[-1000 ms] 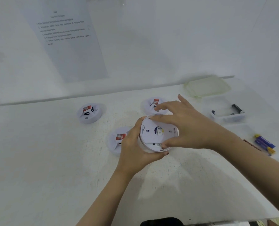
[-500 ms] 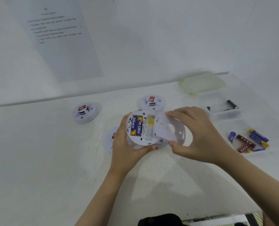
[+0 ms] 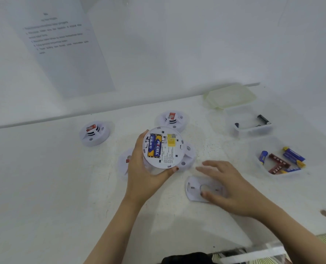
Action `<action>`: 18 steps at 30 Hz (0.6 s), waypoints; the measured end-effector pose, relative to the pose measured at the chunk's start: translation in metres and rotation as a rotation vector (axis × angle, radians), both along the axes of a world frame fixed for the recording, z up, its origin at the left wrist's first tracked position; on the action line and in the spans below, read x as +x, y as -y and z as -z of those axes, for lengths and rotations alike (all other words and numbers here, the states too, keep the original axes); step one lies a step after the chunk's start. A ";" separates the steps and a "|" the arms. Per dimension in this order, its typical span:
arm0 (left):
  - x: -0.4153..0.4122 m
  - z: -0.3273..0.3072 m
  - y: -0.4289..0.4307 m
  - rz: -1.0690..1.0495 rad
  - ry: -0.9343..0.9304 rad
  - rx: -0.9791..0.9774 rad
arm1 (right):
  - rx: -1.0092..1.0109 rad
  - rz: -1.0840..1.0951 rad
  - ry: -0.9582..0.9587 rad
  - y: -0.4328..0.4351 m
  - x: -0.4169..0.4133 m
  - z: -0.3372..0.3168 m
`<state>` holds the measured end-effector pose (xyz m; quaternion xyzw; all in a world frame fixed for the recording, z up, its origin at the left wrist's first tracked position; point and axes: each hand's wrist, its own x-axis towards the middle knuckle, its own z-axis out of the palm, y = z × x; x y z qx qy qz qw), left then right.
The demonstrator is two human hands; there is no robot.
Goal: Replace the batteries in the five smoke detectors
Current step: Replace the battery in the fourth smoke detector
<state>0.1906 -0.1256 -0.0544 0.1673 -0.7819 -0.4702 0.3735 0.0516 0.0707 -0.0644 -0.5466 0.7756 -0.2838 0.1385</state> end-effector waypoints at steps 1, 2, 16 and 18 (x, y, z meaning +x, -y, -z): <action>-0.002 0.000 -0.004 0.011 0.010 0.014 | -0.074 0.046 0.119 0.003 0.001 -0.007; -0.004 -0.001 -0.009 0.020 0.016 0.032 | -0.143 0.098 0.246 0.008 0.003 -0.014; -0.046 -0.010 -0.047 0.191 0.146 -0.054 | -0.386 0.211 0.760 -0.002 -0.029 -0.055; -0.055 -0.015 -0.050 0.230 0.174 -0.079 | -0.366 0.187 0.729 -0.010 -0.040 -0.061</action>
